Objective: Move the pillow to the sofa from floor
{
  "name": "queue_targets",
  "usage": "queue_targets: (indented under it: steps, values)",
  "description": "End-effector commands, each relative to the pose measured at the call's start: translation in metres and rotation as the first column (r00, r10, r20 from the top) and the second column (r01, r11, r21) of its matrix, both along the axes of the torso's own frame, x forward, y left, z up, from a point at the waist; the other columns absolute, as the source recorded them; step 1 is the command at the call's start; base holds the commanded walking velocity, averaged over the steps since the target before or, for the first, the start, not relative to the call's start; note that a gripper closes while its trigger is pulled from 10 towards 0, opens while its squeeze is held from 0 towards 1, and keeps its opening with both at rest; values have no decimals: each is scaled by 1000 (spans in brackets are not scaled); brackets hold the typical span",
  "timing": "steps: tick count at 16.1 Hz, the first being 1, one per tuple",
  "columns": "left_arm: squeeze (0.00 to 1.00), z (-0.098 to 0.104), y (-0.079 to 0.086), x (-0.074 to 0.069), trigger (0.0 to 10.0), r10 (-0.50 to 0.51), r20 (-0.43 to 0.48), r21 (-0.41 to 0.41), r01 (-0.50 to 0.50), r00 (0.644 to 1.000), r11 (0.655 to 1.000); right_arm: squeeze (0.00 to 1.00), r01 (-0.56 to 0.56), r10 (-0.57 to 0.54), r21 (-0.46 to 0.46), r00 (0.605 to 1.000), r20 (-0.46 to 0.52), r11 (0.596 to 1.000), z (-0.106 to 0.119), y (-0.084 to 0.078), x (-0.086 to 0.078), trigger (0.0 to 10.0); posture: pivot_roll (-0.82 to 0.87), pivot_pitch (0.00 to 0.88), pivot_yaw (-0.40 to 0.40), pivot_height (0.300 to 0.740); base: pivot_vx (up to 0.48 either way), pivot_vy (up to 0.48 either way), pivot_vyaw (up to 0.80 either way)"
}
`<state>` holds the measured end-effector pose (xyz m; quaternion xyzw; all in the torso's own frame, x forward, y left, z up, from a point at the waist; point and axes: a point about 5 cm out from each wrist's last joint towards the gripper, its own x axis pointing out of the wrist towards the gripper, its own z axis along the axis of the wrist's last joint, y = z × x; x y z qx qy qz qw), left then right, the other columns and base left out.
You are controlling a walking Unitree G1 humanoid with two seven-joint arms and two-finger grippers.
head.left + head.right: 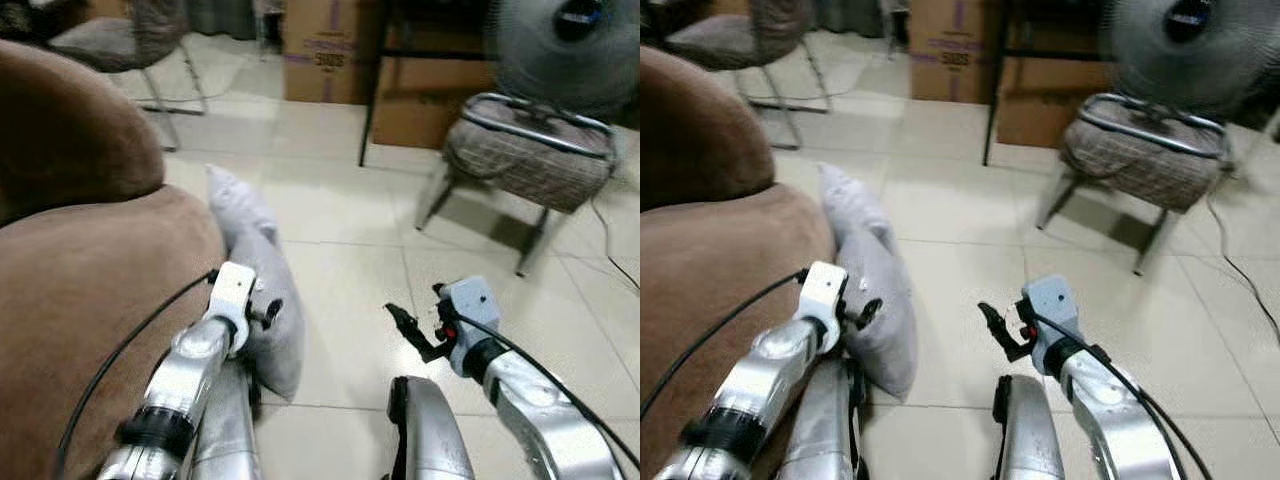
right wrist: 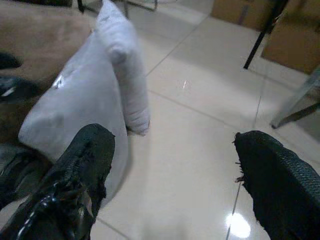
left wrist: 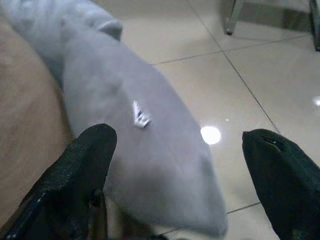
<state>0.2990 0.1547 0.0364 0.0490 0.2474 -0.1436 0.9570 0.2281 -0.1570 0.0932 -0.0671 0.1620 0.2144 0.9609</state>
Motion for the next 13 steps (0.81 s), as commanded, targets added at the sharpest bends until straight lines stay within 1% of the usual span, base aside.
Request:
queue_targets:
  steps: [1,2,3,4,5,7,8,10,11,13]
  values:
    - [0,-2,-8,5,10000,-16,-11,-49,16,1000,999,0,-16,15,-16,1000,-9,1000,2,-2,-3,10000,-54,0,-22,521,0,0,0]
    - [0,-6,-11,6,10000,-13,-37,-68,10,999,998,0,-44,44,-7,999,-6,999,6,0,-5,10000,-75,0,-13,521,0,0,0]
    - [0,-10,-13,8,10000,-15,-59,-54,12,998,998,0,-87,88,16,996,-13,996,9,3,-7,10000,-83,0,-10,521,0,0,0]
    - [0,-12,-11,9,10000,-2,-68,-21,0,998,1000,0,-121,121,26,992,-20,992,11,5,-9,10000,-93,0,-5,521,0,0,0]
    - [0,-14,-5,12,10000,41,-75,55,-37,996,998,0,-178,179,37,983,-31,983,15,8,-12,10000,-99,2,-3,521,0,0,0]
    - [0,-13,7,17,10000,122,-65,116,-113,990,987,0,-274,276,46,959,-54,961,23,12,-19,10000,-104,26,-2,521,0,0,0]
    - [0,-12,9,18,10000,133,-63,123,-124,989,985,0,-299,302,43,952,-61,953,25,12,-22,10000,-103,30,-2,521,0,0,0]
    - [0,-15,3,19,10000,117,-67,116,-109,991,987,0,-310,312,29,947,-74,950,24,12,-26,10000,-104,34,0,521,0,0,0]
    - [0,-20,0,17,10000,121,-96,130,-108,988,986,0,-320,321,32,942,-93,947,24,13,-29,10000,-103,36,3,521,0,0,0]
    - [0,-29,6,11,10000,186,-161,166,-159,969,973,0,-348,351,46,930,-110,936,26,15,-31,10000,-105,45,7,521,0,0,0]
